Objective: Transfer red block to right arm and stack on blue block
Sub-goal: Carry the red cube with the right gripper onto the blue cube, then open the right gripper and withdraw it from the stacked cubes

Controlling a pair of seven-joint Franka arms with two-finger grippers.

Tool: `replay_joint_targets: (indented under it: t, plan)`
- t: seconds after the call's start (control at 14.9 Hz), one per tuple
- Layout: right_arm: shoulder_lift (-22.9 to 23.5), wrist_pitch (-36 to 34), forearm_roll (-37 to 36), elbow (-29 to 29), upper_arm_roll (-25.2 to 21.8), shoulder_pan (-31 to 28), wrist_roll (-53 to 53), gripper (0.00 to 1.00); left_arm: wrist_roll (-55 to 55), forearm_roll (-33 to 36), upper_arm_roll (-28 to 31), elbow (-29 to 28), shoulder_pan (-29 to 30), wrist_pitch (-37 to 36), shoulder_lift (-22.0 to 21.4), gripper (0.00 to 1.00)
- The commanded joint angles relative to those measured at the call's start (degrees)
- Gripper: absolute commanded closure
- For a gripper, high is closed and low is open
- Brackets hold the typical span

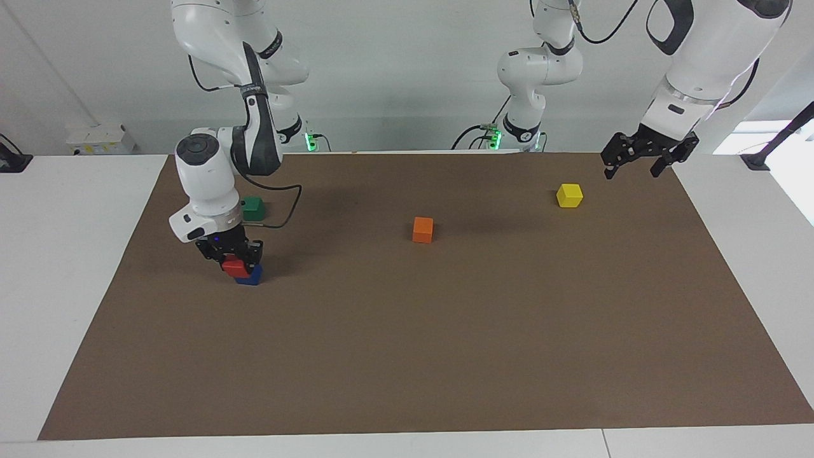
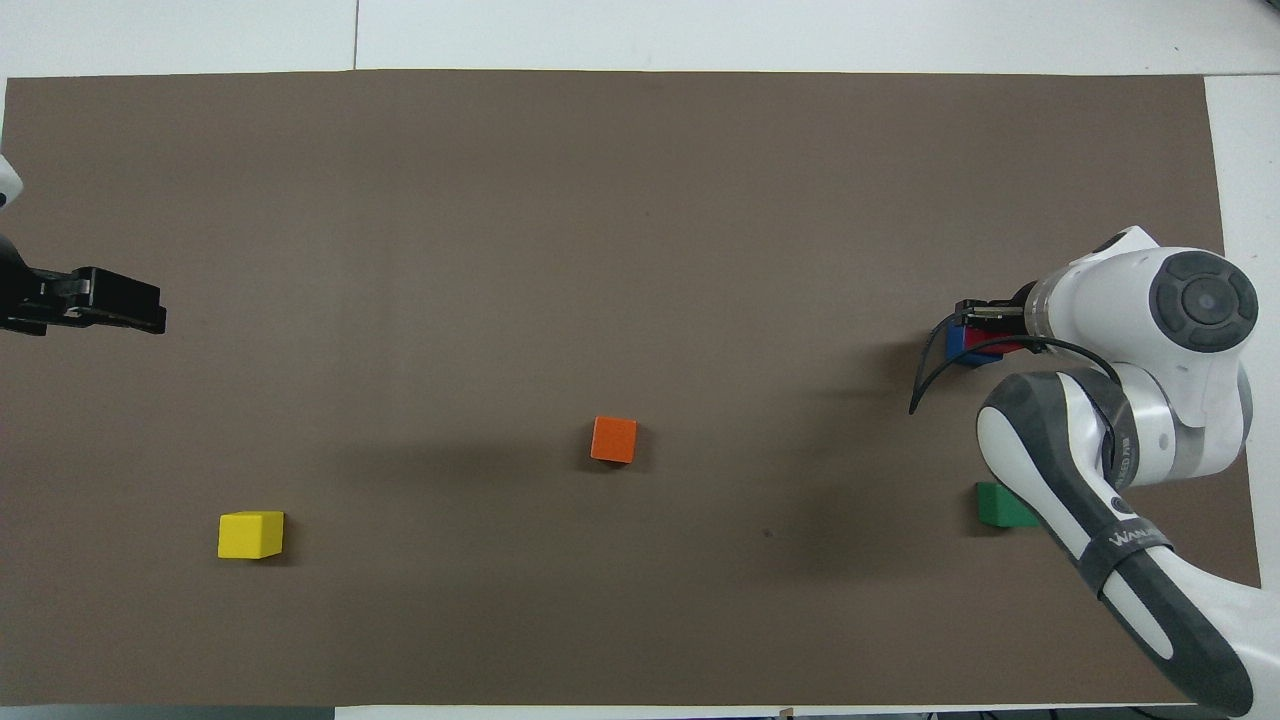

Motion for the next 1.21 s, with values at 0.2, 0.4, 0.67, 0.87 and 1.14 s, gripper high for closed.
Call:
replay_joint_targets:
  t: [0.2, 0.4, 0.67, 0.87, 1.14]
  plan:
    - [-0.03, -2.15, -1.05, 0.60, 0.60, -1.41, 1.58, 0.00, 0.73, -1.06, 0.14, -0.98, 0.01, 1.45, -1.15, 0.00]
    - [-0.73, -8.47, -1.05, 4.54, 0.60, -0.97, 1.32, 0.00, 0.73, -1.06, 0.14, -1.07, -0.08, 1.36, -1.15, 0.00]
    - [-3.18, -19.02, -0.87, 11.14, 1.39, -0.71, -6.90, 0.00, 1.17, -1.06, 0.14, -1.24, -0.25, 1.28, -1.06, 0.00]
    - [-6.34, -26.04, 5.78, 15.27, 1.39, -1.06, -12.91, 0.00, 0.73, -1.06, 0.32, -1.77, -0.17, 0.49, -1.33, 0.00]
    - [-8.02, -38.87, 8.89, 23.35, 1.13, -1.32, -15.20, 0.00, 0.73, -1.06, 0.32, -2.03, 0.19, 0.57, -1.50, 0.00]
